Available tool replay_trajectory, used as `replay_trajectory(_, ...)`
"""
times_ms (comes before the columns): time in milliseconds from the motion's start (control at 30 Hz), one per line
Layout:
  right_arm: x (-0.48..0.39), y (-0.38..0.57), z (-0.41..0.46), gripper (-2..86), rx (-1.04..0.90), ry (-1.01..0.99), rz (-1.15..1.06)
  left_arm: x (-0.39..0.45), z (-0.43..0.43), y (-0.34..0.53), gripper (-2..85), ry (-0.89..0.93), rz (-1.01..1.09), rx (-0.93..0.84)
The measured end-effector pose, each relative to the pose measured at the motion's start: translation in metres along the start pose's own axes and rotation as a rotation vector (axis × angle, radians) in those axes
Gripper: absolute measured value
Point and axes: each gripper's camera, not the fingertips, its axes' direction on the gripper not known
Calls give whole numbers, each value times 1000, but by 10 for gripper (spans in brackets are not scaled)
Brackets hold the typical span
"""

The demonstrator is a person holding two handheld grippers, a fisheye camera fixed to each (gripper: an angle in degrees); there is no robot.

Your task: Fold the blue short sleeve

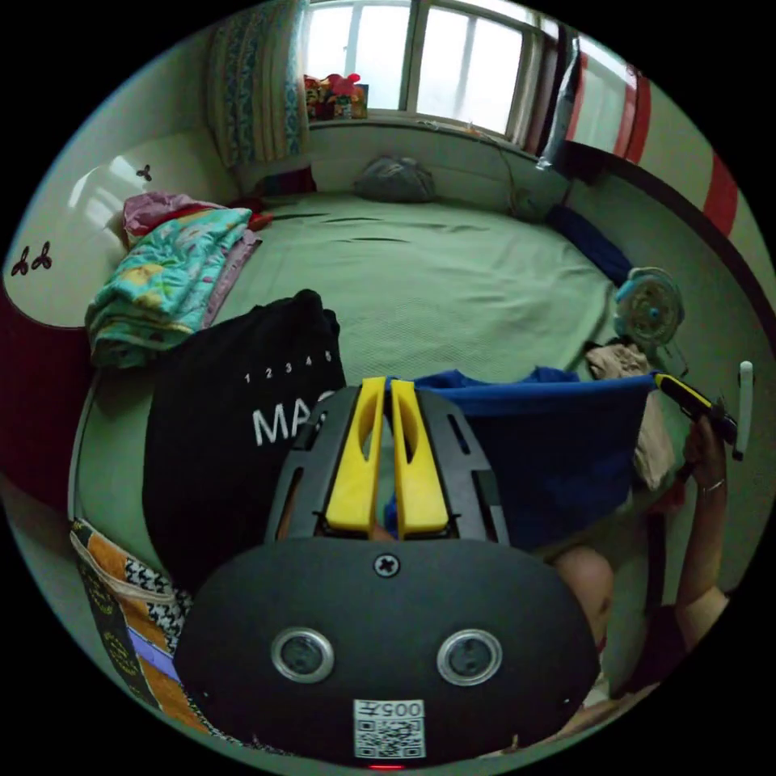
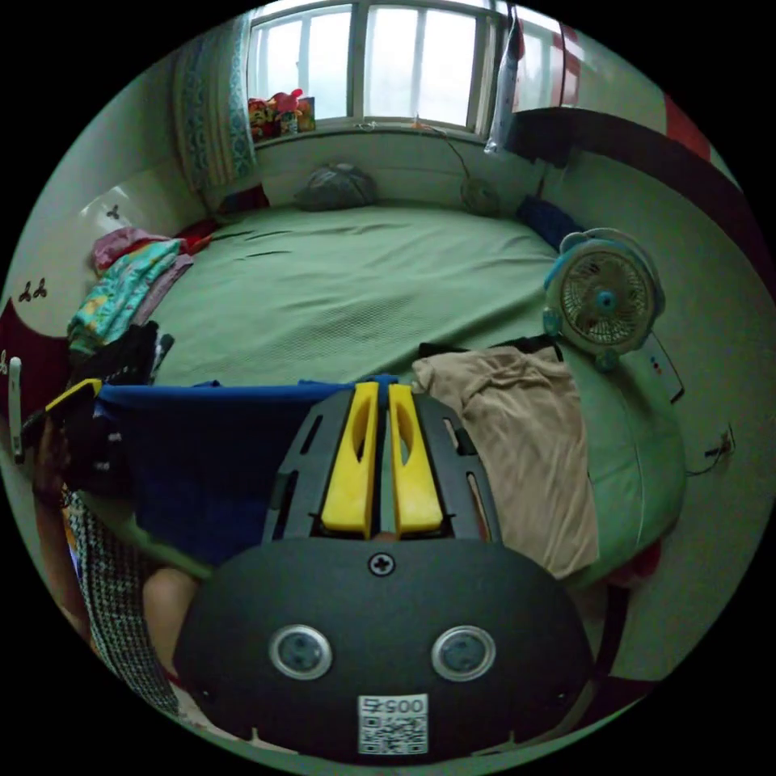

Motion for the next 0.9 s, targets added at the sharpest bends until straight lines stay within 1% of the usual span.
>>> replay_trajectory(67, -5, -22, 50, 24, -62, 16, 15, -6, 42, -19, 73, 0, -50, -47)
replay_trajectory(100, -5, -24, 59, 34, -71, 23, 25, -10, 65, -25, 106, -20, -78, -70)
replay_trajectory(133, -4, -24, 74, 54, -96, 18, 41, -15, 81, -26, 111, -28, -112, -70)
replay_trajectory(200, -2, -14, 83, 66, -98, -34, 51, -21, 96, -21, 113, -5, -131, -61)
replay_trajectory(300, -1, 17, 86, 74, -106, -60, 13, -21, 112, 0, 112, 30, -101, -62)
replay_trajectory(367, 3, 45, 89, 81, -155, -92, 5, -17, 120, 16, 111, 65, -66, -90)
replay_trajectory(433, 5, 64, 92, 83, -200, -139, -2, -8, 136, 39, 111, 132, -25, -146)
replay_trajectory(567, -1, 91, 98, 76, -237, -210, -5, 8, 174, 64, 113, 189, 3, -240)
replay_trajectory(633, -10, 95, 103, 64, -244, -230, -26, 13, 202, 69, 109, 193, -31, -286)
replay_trajectory(700, -21, 96, 107, 40, -239, -208, -62, 15, 221, 69, 91, 167, -55, -312)
replay_trajectory(733, -28, 97, 107, 14, -225, -166, -78, 17, 230, 67, 67, 127, -64, -329)
replay_trajectory(800, -35, 99, 105, -7, -188, -109, -85, 20, 238, 64, 29, 85, -82, -353)
replay_trajectory(900, -41, 106, 93, -15, -132, -103, -109, 25, 234, 61, 4, 114, -78, -284)
